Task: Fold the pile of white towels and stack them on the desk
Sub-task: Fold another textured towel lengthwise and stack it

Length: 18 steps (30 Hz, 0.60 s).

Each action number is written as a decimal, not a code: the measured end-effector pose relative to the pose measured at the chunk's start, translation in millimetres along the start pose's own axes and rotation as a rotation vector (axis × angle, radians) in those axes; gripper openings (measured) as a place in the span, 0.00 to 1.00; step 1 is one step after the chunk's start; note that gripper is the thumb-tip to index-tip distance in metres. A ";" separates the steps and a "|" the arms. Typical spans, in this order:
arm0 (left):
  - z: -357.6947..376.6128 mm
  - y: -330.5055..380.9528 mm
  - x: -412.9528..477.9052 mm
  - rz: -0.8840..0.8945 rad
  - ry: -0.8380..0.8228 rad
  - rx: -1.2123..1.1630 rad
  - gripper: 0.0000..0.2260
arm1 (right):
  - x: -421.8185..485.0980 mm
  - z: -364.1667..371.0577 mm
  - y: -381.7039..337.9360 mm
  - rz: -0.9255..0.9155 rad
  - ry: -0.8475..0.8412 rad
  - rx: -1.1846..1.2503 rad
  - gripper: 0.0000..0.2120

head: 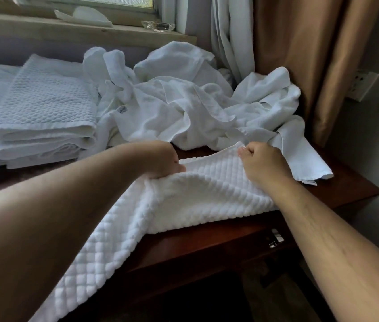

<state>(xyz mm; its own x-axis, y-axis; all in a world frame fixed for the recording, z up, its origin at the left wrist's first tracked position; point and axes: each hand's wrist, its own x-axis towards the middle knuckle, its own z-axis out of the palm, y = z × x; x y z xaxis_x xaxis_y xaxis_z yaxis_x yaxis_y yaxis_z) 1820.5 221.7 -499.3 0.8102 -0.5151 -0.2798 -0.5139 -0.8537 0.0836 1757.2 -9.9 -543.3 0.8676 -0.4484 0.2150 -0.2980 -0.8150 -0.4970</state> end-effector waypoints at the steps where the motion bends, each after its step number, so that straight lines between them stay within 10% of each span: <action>1: 5.4 -0.5 6.1 0.006 0.007 -0.012 0.19 | -0.2 2.0 2.3 0.011 -0.010 -0.051 0.18; 7: 32.1 -21.8 13.8 0.045 0.215 -0.243 0.17 | -6.1 1.9 -24.8 -0.342 0.137 -0.096 0.09; 12: 38.6 -42.9 -5.3 -0.017 0.365 -0.577 0.10 | -17.8 13.1 -81.1 -0.329 -0.442 0.129 0.16; 18: 39.3 -83.6 -84.2 -0.120 0.376 -0.588 0.16 | -20.8 10.6 -114.0 -0.396 -0.552 -0.179 0.18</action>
<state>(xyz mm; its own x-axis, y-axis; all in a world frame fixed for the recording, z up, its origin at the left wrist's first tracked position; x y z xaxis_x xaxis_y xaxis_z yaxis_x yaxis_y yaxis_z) 1784.2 339.5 -520.4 0.9486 -0.3156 0.0212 -0.2635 -0.7514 0.6049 1777.4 96.3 -500.0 0.9855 0.1081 -0.1308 0.0624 -0.9478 -0.3128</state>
